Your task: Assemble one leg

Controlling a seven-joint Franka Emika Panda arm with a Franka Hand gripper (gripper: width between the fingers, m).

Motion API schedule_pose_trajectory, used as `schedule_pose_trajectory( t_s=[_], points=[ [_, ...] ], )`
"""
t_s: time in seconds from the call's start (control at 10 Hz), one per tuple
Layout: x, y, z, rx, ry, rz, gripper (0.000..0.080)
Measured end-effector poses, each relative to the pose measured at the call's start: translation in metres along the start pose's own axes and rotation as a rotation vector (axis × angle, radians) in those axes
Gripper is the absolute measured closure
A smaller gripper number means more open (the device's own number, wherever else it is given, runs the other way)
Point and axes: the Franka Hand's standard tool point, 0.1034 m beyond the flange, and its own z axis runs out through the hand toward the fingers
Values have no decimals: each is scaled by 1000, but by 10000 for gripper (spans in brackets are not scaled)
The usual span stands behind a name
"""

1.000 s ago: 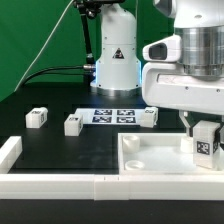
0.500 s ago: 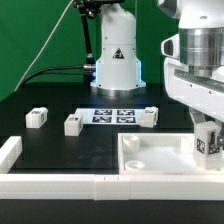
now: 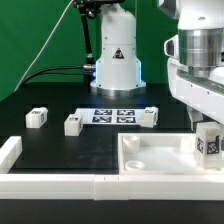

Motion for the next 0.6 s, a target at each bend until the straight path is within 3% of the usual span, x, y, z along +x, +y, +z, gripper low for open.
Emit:
schedule_pose_trajectory(
  t_s=[0.6],
  points=[
    [0, -2, -1, -4, 8, -826, 150]
  ],
)
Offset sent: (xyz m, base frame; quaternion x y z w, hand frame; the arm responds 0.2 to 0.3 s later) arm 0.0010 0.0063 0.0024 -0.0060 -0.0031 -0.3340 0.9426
